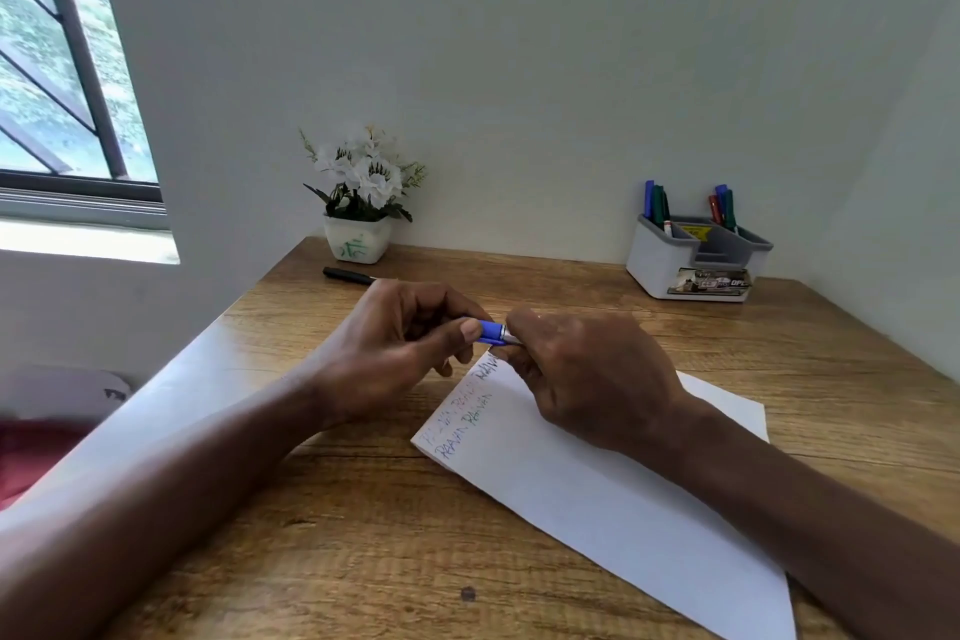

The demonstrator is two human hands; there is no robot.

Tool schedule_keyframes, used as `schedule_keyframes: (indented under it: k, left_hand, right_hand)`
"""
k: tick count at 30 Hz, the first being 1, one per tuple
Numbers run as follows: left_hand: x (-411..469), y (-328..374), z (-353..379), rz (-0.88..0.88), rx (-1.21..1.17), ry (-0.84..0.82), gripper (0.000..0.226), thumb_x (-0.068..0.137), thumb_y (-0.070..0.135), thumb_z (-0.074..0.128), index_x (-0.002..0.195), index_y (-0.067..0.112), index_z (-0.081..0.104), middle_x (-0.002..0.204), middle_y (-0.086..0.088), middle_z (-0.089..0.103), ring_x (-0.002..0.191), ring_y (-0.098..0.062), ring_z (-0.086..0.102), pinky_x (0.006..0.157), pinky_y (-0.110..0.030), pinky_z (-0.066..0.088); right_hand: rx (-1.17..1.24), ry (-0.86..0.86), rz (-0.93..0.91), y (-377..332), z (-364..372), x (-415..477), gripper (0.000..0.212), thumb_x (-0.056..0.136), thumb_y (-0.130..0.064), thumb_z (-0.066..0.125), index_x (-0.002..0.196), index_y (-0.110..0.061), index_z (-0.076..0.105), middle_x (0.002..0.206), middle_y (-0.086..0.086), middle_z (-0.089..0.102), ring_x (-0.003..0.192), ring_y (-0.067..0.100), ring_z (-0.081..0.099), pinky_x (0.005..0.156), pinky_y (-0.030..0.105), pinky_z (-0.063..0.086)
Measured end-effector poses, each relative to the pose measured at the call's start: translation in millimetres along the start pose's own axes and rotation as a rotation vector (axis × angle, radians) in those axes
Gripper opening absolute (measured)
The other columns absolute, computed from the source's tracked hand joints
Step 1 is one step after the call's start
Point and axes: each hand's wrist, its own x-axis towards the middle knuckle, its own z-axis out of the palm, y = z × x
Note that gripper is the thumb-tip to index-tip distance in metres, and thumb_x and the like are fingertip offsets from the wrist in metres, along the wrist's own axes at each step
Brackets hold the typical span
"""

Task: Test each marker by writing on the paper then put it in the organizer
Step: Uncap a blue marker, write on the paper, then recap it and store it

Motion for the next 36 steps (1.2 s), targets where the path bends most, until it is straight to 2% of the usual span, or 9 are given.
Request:
schedule_keyframes:
  k: [7,11,16,19,21,28,31,34,36]
  left_hand:
    - [-2.1,-5.9,-11.9,-0.018,0.074,0.162,0.009,0.096,0.022,0.069,0.102,0.023,0.076,0.082,-0.002,0.076,0.067,-0.010,0.067,0.063,-0.028,0.056]
    - [-1.6,-10.2,-17.6,-0.037,0.431,0.265,0.013,0.089,0.029,0.078,0.101,0.033,0.075,0.078,0.017,0.075,0.066,-0.004,0.070,0.064,-0.029,0.058]
    - [1.4,-18.0,-21.9,-0.125,0.675,0.219,0.016,0.084,0.050,0.074,0.095,0.038,0.073,0.078,0.026,0.069,0.078,0.000,0.064,0.060,-0.021,0.044]
    - [4.7,-21.0,-23.5,-0.149,0.780,0.137,0.025,0.084,0.061,0.064,0.096,0.041,0.073,0.084,0.023,0.066,0.078,0.001,0.060,0.060,-0.022,0.044]
    - [8.1,-22.2,-23.1,-0.190,0.839,0.068,0.030,0.084,0.066,0.060,0.100,0.044,0.072,0.092,0.021,0.063,0.080,0.003,0.057,0.061,-0.020,0.042]
    - [2.3,-16.8,-19.8,-0.384,0.868,0.020,0.099,0.066,0.104,0.028,0.136,0.041,0.058,0.144,0.012,0.050,0.128,-0.011,0.050,0.104,-0.049,0.042]
    - [2.1,-12.3,-16.9,-0.474,0.887,-0.100,0.124,0.054,0.109,0.023,0.152,0.035,0.041,0.159,0.009,0.037,0.140,-0.013,0.039,0.116,-0.048,0.030]
    - [3.4,-10.7,-16.2,-0.514,0.891,-0.161,0.136,0.048,0.109,0.025,0.157,0.030,0.032,0.164,0.006,0.030,0.146,-0.016,0.033,0.122,-0.049,0.022]
    - [4.5,-10.6,-16.9,-0.528,0.881,-0.177,0.138,0.047,0.109,0.026,0.158,0.028,0.029,0.166,0.006,0.025,0.148,-0.014,0.029,0.123,-0.051,0.017]
  right_hand:
    - [-0.054,0.029,0.136,20.5,0.7,-2.7,0.038,0.102,-0.048,0.040,0.088,-0.020,0.061,0.065,0.002,0.067,0.050,0.026,0.058,0.044,0.028,0.037]
    - [0.027,0.043,0.226,23.8,1.6,-5.2,0.036,0.100,-0.049,0.037,0.089,-0.025,0.062,0.081,-0.002,0.072,0.068,0.021,0.063,0.052,0.030,0.039]
    - [0.130,-0.102,0.227,24.5,4.5,-9.5,0.025,0.096,-0.052,0.041,0.093,-0.033,0.056,0.088,-0.014,0.064,0.073,0.011,0.049,0.061,0.028,0.031]
    - [0.153,-0.207,0.233,24.6,7.3,-10.4,0.039,0.092,-0.064,0.040,0.107,-0.034,0.062,0.086,-0.022,0.055,0.076,0.009,0.049,0.059,0.023,0.030]
    - [0.152,-0.300,0.234,23.9,8.7,-11.4,0.052,0.092,-0.069,0.036,0.121,-0.034,0.062,0.104,-0.016,0.065,0.089,0.011,0.058,0.068,0.029,0.041]
    - [0.164,-0.365,0.317,14.0,6.0,-10.2,0.044,0.095,-0.062,0.039,0.117,-0.033,0.063,0.103,-0.011,0.065,0.097,0.015,0.060,0.070,0.033,0.037]
    - [0.393,-0.323,0.367,15.2,1.0,-8.6,0.030,0.102,-0.041,0.043,0.114,-0.028,0.068,0.099,-0.010,0.068,0.088,0.008,0.060,0.072,0.034,0.046]
    - [0.686,-0.255,0.409,16.5,-4.3,-6.7,0.038,0.103,-0.027,0.053,0.136,-0.046,0.057,0.097,-0.012,0.070,0.075,0.003,0.060,0.067,0.014,0.045]
    - [1.036,-0.252,0.516,15.8,-6.4,-5.3,0.040,0.103,-0.017,0.056,0.128,-0.048,0.062,0.095,0.001,0.071,0.063,0.009,0.063,0.059,0.023,0.052]
